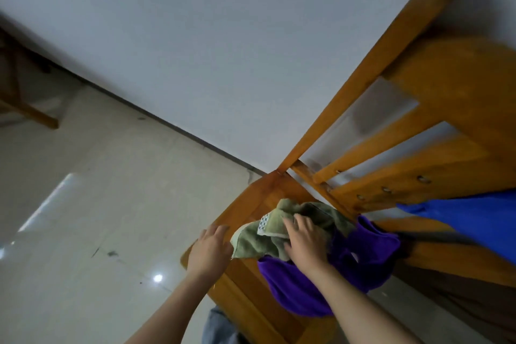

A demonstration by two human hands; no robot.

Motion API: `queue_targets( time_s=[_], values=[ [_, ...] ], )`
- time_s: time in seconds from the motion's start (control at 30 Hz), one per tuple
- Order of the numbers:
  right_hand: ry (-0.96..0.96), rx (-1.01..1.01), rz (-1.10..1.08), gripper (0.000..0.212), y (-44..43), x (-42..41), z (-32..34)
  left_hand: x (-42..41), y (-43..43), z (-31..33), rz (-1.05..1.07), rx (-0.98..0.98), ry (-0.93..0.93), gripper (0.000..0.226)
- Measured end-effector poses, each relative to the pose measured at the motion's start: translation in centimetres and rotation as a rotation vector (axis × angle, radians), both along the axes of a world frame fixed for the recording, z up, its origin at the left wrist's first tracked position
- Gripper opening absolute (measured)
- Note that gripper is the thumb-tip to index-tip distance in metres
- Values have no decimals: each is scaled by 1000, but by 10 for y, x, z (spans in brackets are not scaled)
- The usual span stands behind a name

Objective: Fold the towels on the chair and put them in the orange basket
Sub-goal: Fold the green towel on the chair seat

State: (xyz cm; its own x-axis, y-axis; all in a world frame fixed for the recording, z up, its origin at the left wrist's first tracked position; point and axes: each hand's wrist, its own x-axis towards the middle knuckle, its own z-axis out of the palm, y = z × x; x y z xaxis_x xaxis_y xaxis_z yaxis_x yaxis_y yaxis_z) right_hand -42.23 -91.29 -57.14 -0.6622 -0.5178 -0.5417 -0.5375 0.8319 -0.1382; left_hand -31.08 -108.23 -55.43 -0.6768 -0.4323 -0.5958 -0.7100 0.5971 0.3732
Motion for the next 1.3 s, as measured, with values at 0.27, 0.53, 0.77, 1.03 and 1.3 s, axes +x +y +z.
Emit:
queue_targets(
  time_s=[0.27,0.53,0.77,1.03,1.3],
  values=[
    [-37,-31,-9,56,-12,-15,-37,8,18,-31,55,4,-7,43],
    [-238,-464,-287,33,-10,-15,50,-1,10,26,151,94,126,50],
    [-420,-595,-168,34,-23,-22,172,-4,-3,123,43,226,375,84],
    [-431,-709,13,29,-33,-16,289,6,-10,224,52,256,735,17],
    [-298,-912,39,9,-31,-9,371,7,-7,340,152,127,876,12]
  ],
)
